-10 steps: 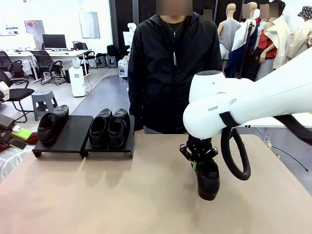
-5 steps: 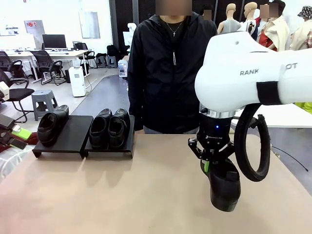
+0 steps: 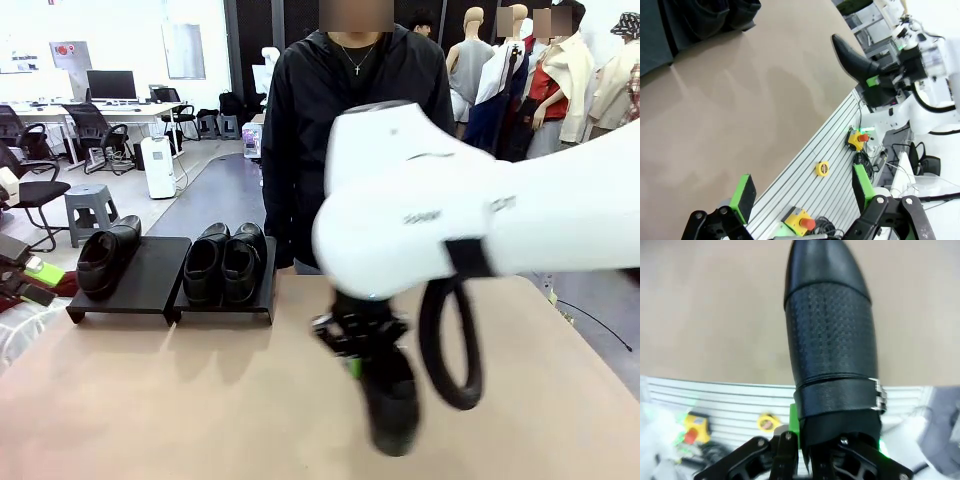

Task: Organize the shoes by placing them on the stand.
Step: Pick up one Shoe and place it in the middle of the table.

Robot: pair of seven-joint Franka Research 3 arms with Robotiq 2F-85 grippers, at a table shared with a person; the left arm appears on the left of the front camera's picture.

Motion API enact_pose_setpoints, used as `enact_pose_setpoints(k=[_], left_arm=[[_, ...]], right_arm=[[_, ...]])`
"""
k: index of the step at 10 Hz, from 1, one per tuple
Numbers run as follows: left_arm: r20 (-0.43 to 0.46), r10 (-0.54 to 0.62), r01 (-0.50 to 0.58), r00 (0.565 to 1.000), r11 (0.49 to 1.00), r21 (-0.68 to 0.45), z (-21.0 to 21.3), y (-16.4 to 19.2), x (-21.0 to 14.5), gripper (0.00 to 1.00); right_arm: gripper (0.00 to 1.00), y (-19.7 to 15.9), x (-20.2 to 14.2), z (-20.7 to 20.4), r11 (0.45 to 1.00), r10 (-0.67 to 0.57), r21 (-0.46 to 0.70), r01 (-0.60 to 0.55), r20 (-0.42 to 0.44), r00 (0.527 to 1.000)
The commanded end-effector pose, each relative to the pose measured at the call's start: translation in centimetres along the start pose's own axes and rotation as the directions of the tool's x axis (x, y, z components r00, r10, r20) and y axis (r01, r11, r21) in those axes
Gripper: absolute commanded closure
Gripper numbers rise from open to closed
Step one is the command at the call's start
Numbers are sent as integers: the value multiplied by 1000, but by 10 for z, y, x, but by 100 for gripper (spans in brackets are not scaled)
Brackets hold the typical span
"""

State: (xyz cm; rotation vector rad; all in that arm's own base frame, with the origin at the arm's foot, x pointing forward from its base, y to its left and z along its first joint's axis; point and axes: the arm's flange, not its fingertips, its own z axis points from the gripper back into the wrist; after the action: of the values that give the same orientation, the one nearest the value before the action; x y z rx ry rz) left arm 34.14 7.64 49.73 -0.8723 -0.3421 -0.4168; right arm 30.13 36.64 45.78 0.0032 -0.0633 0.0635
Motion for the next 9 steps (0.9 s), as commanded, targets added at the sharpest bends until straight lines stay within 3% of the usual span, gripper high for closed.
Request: enact_pose_setpoints(k=[1,3,5,9], left_arm=[[-4,-20,20,1000,1000,-6,2,1,-2,0],[-4,-20,20,1000,1000,-6,2,1,-2,0],[-4,-20,20,1000,1000,-6,2,1,-2,0],[-4,-20,20,1000,1000,-6,2,1,-2,0]], right_arm=[[100,55,49,-34,994,13,105,-17,35,999],[100,86,78,-71,974,-115,199,113,0,993],[100,106,92,-92,947,-219,249,204,32,975],[100,110,96,-100,949,-200,240,203,-36,979]])
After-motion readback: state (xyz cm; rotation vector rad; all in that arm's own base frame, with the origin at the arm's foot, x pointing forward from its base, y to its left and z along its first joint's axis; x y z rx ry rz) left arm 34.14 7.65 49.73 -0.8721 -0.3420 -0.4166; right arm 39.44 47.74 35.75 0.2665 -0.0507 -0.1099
